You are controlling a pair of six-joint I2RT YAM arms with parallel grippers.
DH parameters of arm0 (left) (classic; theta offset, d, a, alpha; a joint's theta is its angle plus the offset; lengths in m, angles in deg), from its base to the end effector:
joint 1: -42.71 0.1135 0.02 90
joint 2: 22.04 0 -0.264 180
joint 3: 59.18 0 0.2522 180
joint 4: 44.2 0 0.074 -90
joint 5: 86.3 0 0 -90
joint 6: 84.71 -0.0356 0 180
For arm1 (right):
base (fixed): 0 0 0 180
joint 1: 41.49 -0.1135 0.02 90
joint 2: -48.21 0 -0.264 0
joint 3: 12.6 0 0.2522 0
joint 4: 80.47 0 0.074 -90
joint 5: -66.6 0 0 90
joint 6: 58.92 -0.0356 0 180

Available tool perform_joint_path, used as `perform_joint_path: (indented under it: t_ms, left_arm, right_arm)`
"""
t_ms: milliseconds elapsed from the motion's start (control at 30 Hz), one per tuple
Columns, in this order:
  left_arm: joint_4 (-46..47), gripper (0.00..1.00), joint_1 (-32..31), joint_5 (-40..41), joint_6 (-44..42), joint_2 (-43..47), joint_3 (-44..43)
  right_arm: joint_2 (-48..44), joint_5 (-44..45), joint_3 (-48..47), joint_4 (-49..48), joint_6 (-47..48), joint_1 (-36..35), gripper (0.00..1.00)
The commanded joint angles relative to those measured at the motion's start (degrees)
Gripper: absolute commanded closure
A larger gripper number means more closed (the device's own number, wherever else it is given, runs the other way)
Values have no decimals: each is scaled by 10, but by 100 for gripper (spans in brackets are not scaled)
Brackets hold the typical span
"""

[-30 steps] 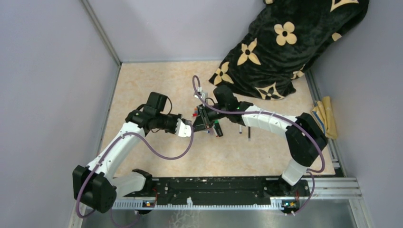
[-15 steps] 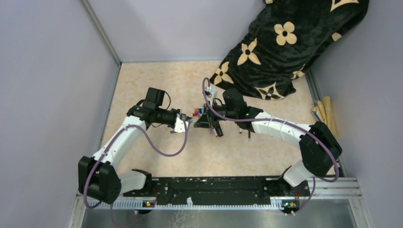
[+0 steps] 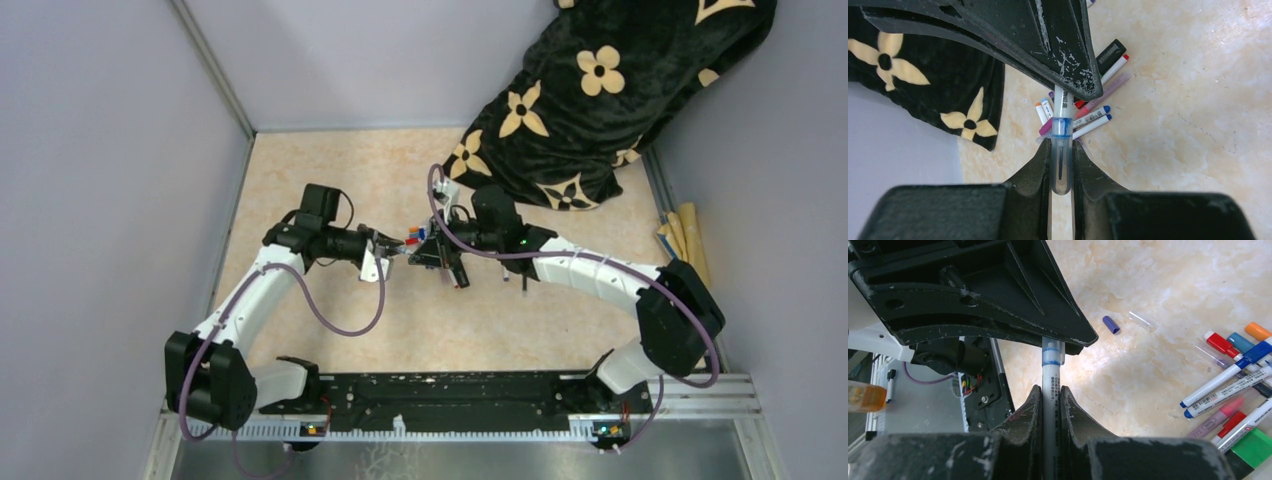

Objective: Open the pen caps

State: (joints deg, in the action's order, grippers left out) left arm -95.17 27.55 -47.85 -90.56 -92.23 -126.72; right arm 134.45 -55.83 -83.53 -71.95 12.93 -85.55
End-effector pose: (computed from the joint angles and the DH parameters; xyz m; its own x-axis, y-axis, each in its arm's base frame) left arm 0.2239 -0.0895 0.2728 0.6870 0.4548 -0.5668 0.7108 -0.2582 0.6543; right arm 0.2319 0.2509 0.2683 -0.5685 -0.1843 -0.8017 -0.8023 0.3397 0.4908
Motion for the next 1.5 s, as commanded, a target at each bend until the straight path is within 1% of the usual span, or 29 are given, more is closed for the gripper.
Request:
perform_joint_path:
  t_ms: [0, 200, 367, 433, 467, 500, 533, 567, 600, 633, 667, 733, 767, 800, 867, 933, 1067, 1200, 1267, 1333, 1467]
  left_arm:
    - [-16, 100, 166, 333, -36, -4, 13]
    - [-14, 100, 190, 340, -63, -2, 13]
    - [-23, 100, 203, 334, -66, -1, 7]
    - [-53, 100, 204, 284, -54, 1, -10]
    - [-81, 100, 203, 237, -50, 3, -22]
    - [-112, 92, 200, 189, -48, 7, -35]
    - [-142, 62, 192, 141, -36, 15, -45]
    - [-164, 38, 182, 93, -15, 25, -52]
    - [-176, 27, 166, 58, 4, 40, -53]
    - [-180, 21, 126, 36, 32, 60, -51]
    - [-179, 16, 91, 30, 58, 74, -45]
    - [-172, 10, 21, 46, 96, 98, -29]
    - [-164, 9, -5, 54, 114, 107, -18]
    - [-157, 8, -24, 62, 129, 110, -11]
    - [-158, 8, -41, 63, 145, 106, -7]
    - [-166, 8, -45, 61, 153, 97, -11]
    - [-168, 10, -53, 55, 158, 88, -12]
    - [-147, 15, -60, 60, 174, 84, -9]
    - [-132, 20, -62, 64, 179, 82, -8]
    - [-125, 27, -61, 70, 176, 80, -7]
    - [-123, 50, -64, 110, 151, 72, 7]
  right_arm:
    - [-98, -41, 67, 266, 9, 41, 100]
    - [-128, -26, 77, 289, 9, 41, 100]
    - [-154, -20, 84, 300, 3, 41, 100]
    - [-161, -23, 90, 286, -6, 41, 100]
    - [-158, -24, 88, 279, -10, 41, 100]
    - [-152, -27, 81, 271, -13, 41, 100]
    - [-143, -34, 74, 255, -19, 41, 100]
    - [-133, -41, 65, 238, -27, 41, 100]
    - [-124, -47, 57, 219, -37, 40, 100]
    - [-107, -50, 46, 202, -46, 37, 100]
    - [-94, -52, 31, 189, -52, 31, 100]
    - [-63, -52, 0, 169, -61, 16, 100]
    - [-46, -54, -18, 163, -64, 8, 100]
    - [-29, -54, -34, 157, -68, 0, 100]
    - [0, -57, -65, 148, -73, -13, 100]
    - [23, -61, -94, 138, -79, -22, 100]
    - [55, -75, -122, 105, -103, -31, 100]
    - [85, -85, -149, 92, -111, -40, 100]
    - [98, -90, -160, 91, -112, -46, 100]
    - [109, -94, -165, 86, -116, -50, 100]
    - [108, -93, -159, 76, -119, -51, 100]
